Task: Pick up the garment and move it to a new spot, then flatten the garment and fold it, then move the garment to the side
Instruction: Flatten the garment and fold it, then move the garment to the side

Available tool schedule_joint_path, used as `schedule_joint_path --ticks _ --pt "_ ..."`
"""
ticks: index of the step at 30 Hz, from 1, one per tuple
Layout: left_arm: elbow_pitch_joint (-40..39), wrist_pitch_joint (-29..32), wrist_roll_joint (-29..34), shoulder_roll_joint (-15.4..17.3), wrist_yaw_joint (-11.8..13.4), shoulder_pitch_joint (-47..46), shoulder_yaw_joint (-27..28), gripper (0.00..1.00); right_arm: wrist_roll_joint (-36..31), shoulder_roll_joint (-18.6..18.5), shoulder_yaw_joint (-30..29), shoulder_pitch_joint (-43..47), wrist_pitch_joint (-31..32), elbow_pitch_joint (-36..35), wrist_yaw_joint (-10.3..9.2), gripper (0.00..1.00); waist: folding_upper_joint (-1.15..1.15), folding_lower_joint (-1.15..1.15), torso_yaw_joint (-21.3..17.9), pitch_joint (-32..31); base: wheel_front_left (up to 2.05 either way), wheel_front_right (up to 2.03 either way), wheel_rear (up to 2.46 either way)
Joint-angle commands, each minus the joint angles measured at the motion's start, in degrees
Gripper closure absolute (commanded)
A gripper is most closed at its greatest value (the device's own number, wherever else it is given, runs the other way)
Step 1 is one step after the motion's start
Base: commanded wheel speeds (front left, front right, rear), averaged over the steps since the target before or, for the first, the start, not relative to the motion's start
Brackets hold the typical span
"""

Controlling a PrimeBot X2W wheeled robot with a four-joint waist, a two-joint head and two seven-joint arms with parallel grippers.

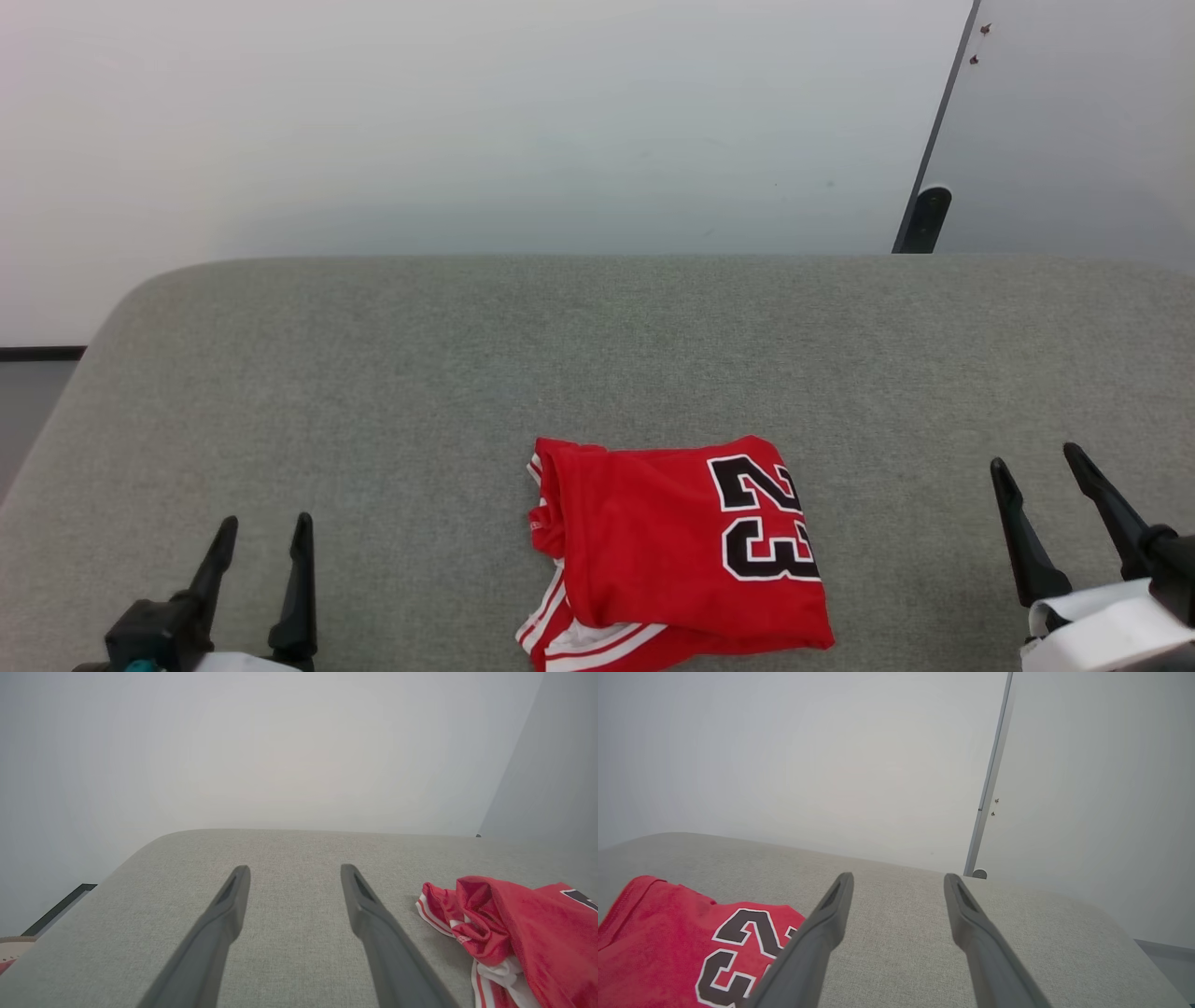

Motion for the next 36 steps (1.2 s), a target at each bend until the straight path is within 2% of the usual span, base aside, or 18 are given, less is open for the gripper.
schedule_joint_path --ticks 1,17,28,34,36 --pt "0.1 -0.3 0.4 0.0 -0.2 0.6 -0.1 0.00 -0.9 0.6 -1.2 1.3 -0.2 -1.0 -0.05 0.00 0.00 0.00 -0.1 -0.1 0.00 0.00 0.00" --pt "0.2 -0.2 -0.7 0.1 -0.2 0.3 -1.9 0.00 -3.1 2.1 -3.9 3.8 -0.2 -3.1 -0.05 0.00 0.00 0.00 0.0 -0.1 0.00 0.00 0.00" --pt "2.0 -0.2 -0.3 0.8 -0.2 -2.3 1.2 0.00 -3.9 3.3 1.1 1.8 -0.2 -1.9 -0.05 0.00 0.00 0.00 6.3 -0.5 0.00 0.00 0.00" --pt "2.2 -0.2 1.7 -0.7 0.0 -3.1 3.7 0.00 -2.0 4.0 5.1 -0.3 0.0 2.0 -0.05 0.00 0.00 0.00 10.4 -0.9 0.00 0.00 0.00" --pt "2.4 -0.2 1.9 -1.0 -0.1 -3.3 3.8 0.00 -0.1 4.0 5.8 -1.6 2.4 4.2 -0.05 0.00 0.00 0.00 11.4 -1.0 0.00 0.00 0.00"
